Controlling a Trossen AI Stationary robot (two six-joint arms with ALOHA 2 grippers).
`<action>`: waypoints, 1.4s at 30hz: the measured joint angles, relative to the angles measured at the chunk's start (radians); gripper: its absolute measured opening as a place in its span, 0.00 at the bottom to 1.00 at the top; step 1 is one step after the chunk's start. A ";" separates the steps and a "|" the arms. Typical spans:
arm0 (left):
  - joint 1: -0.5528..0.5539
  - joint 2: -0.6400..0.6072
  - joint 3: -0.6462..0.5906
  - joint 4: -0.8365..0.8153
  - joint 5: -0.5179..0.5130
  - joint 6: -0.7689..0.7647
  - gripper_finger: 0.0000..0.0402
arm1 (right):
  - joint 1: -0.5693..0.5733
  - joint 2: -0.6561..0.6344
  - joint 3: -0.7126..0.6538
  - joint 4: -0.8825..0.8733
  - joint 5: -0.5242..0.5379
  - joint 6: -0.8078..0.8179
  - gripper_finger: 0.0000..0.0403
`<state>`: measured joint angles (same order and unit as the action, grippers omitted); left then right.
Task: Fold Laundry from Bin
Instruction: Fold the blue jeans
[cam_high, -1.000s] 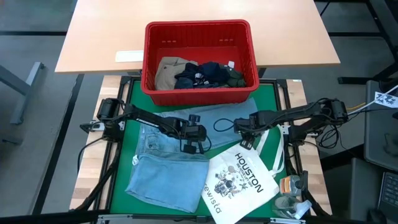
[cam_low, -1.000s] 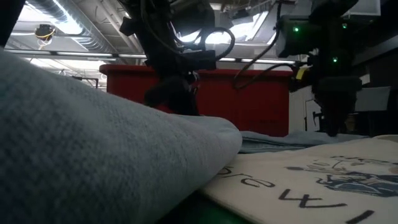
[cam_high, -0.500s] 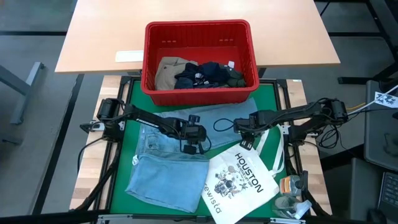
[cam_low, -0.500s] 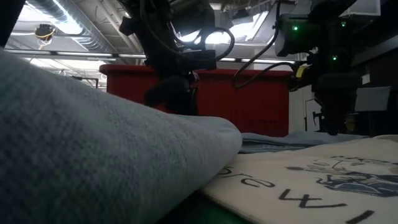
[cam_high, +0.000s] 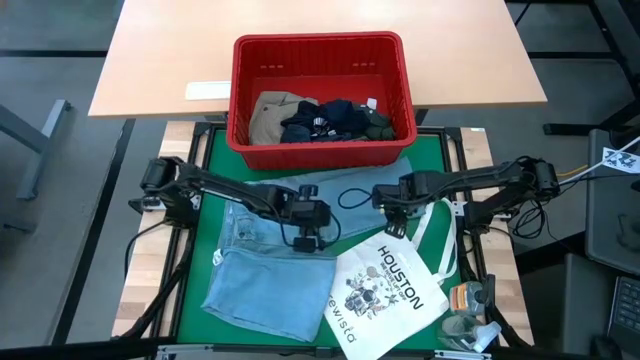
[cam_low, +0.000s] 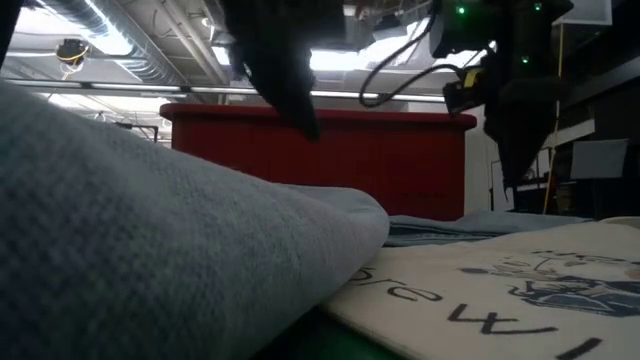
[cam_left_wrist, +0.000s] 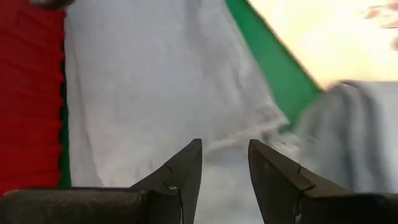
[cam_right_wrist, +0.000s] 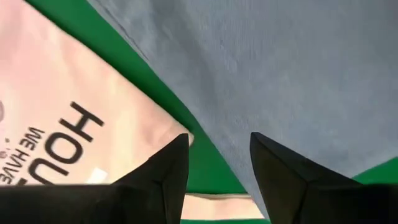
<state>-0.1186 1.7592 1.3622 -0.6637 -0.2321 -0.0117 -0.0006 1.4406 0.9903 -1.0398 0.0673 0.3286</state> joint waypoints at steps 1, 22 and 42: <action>-0.002 -0.017 0.006 -0.034 0.033 -0.017 0.31 | 0.000 0.000 0.001 0.011 -0.004 -0.006 0.42; -0.154 -0.120 -0.068 -0.365 0.277 -0.245 0.31 | -0.162 -0.102 -0.004 -0.086 -0.051 -0.048 0.42; -0.196 -0.400 -0.270 -0.406 0.156 -0.284 0.31 | -0.494 -0.448 -0.386 0.114 -0.023 0.224 0.42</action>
<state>-0.3148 1.3596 1.0918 -1.0699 -0.0762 -0.2955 -0.4945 0.9928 0.6041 -0.9253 0.0439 0.5531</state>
